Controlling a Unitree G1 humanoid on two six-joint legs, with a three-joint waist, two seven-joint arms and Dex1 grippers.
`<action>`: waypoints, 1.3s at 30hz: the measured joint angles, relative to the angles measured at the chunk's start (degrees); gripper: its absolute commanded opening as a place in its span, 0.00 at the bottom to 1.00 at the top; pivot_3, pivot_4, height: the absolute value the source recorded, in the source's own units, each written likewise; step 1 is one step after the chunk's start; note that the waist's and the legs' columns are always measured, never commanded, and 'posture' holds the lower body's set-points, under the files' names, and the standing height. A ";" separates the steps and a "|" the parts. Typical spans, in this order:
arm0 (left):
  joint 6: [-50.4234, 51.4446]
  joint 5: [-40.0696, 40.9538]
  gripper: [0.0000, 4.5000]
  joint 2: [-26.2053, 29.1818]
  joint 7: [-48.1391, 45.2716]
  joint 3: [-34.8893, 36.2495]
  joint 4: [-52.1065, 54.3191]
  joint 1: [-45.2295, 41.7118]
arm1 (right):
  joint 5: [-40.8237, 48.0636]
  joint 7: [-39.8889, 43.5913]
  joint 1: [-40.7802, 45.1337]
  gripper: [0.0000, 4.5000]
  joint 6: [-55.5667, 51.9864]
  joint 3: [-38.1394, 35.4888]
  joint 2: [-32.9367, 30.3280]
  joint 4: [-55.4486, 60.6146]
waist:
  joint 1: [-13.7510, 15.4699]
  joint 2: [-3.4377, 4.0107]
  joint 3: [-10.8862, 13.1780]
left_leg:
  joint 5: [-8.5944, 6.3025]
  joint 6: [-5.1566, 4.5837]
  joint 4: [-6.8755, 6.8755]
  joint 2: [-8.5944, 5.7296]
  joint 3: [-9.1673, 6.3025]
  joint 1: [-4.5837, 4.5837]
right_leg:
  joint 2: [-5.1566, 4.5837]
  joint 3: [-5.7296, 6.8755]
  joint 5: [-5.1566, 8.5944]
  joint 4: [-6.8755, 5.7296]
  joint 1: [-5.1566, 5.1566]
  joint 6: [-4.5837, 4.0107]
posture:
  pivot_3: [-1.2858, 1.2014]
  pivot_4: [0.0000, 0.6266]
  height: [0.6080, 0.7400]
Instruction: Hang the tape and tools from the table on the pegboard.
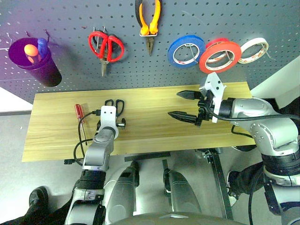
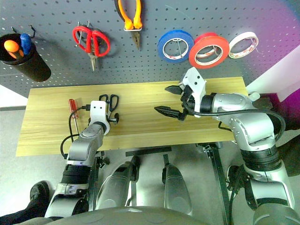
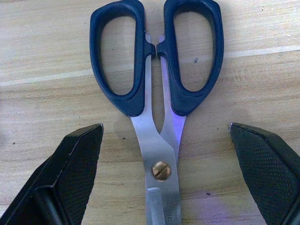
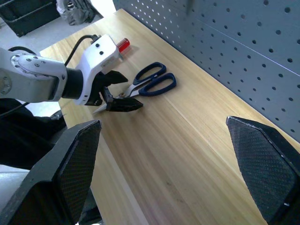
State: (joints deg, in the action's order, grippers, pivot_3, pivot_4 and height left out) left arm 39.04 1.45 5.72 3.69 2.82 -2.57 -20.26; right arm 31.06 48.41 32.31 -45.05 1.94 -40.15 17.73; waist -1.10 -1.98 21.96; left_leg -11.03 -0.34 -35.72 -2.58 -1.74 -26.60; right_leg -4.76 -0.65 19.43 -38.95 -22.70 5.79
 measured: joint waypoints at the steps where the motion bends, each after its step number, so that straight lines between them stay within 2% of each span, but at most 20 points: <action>1: 0.02 0.00 0.80 -0.13 0.00 -0.06 -0.05 -0.04 | -0.13 -0.12 0.00 1.00 0.01 0.00 0.00 -0.01 | -0.01 0.00 0.00 | 0.00 0.00 0.00 0.00 0.00 0.00 | 0.00 0.00 0.00 0.00 0.00 0.00 | 0.48 0.66 1.00; 8: 0.87 0.00 0.27 -0.28 0.00 -0.47 -0.13 -0.37 | -0.99 -0.30 0.04 1.00 0.54 -0.01 0.00 -0.95 | -0.26 0.00 0.00 | 0.00 0.00 0.04 0.01 0.01 0.03 | 0.01 0.00 0.00 0.00 0.00 0.00 | 0.48 0.67 1.00; 10: 1.25 0.06 0.17 -0.41 0.05 -0.27 -0.04 -0.49 | -1.30 -0.30 0.04 1.00 0.80 -0.01 -0.02 -1.54 | -0.22 0.00 0.00 | 0.00 0.00 0.04 0.01 0.01 0.03 | 0.01 0.00 0.00 0.00 0.00 0.01 | 0.48 0.67 1.00; 13: 2.04 0.30 0.14 -0.83 0.12 0.13 0.35 -0.69 | -1.70 -0.36 0.31 1.00 1.35 -0.01 -0.02 -2.25 | -0.09 0.00 0.00 | 0.00 0.00 0.03 0.00 0.02 0.04 | 0.01 0.00 0.00 0.00 0.02 0.01 | 0.48 0.67 1.00; 30: 1.35 0.41 0.14 -1.20 -0.66 0.39 1.90 0.88 | -3.70 -0.76 1.73 1.00 2.76 0.14 1.15 -4.44 | -0.08 0.00 0.00 | -0.01 0.01 0.08 0.00 0.03 0.01 | 0.00 -0.01 -0.01 0.06 0.00 0.01 | 0.49 0.67 1.00; 35: 1.49 1.21 0.14 -1.86 -0.96 1.41 5.36 3.95 | 0.75 1.07 2.49 1.00 -0.64 -1.06 1.41 -4.41 | -0.06 0.00 0.02 | -0.01 0.01 0.27 0.00 0.02 -0.02 | -0.01 0.00 -0.01 0.33 -0.01 0.02 | 0.49 0.67 1.00; 39: 1.61 1.61 0.14 -2.25 -0.92 1.44 7.26 5.41 | 2.25 4.83 2.20 1.00 -1.34 -1.04 -1.00 -4.14 | 0.06 0.00 0.04 | -0.01 -0.01 0.44 0.00 0.02 -0.11 | -0.01 0.02 -0.08 0.68 -0.01 0.13 | 0.49 0.67 1.00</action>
State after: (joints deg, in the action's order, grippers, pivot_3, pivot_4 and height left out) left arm 40.65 3.06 3.47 2.77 4.26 4.69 -14.84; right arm 33.31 53.25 34.51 -46.39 0.90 -41.15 13.58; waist -1.04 -1.98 22.00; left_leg -11.05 -0.35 -35.29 -2.58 -1.72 -26.72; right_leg -4.77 -0.63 19.35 -38.27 -22.71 5.91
